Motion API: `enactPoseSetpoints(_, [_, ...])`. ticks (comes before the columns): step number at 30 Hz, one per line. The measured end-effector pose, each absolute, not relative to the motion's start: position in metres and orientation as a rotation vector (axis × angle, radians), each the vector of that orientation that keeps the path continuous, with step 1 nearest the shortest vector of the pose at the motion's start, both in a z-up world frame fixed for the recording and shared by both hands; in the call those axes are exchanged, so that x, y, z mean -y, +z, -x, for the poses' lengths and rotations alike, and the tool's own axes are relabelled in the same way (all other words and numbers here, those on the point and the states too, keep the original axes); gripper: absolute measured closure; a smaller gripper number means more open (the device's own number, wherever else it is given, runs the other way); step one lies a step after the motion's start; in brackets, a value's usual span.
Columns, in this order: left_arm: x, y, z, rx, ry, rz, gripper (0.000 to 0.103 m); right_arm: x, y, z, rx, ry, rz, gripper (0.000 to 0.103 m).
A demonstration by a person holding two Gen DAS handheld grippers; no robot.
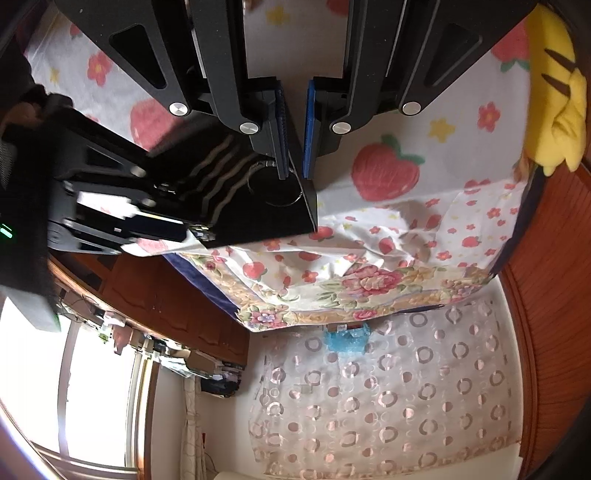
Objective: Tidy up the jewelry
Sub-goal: 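Lower the bangle into the black box with the left gripper while the right releases the hairpins inside, then move both open grippers back over the jewelry pile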
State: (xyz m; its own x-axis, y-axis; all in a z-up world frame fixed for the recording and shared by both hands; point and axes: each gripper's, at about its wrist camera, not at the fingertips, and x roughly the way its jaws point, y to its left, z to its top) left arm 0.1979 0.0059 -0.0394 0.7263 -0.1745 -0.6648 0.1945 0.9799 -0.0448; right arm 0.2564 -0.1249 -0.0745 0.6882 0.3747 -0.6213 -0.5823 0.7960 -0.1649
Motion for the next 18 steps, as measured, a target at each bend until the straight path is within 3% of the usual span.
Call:
enactPoseSetpoints(5, [-0.008, -0.047, -0.17, -0.748, -0.215, -0.029, 0.095, 0.122, -0.077, -0.257, -0.628, 0.552, 0.356, 0.078])
enactPoseSetpoints(7, [-0.009, -0.05, -0.161, -0.757, -0.218, -0.018, 0.095, 0.122, -0.076, -0.255, -0.626, 0.551, 0.347, 0.072])
enactPoseSetpoints(18, [-0.003, -0.066, -0.1, -0.789, -0.251, -0.006, 0.095, 0.154, -0.067, -0.192, -0.622, 0.566, 0.287, 0.072])
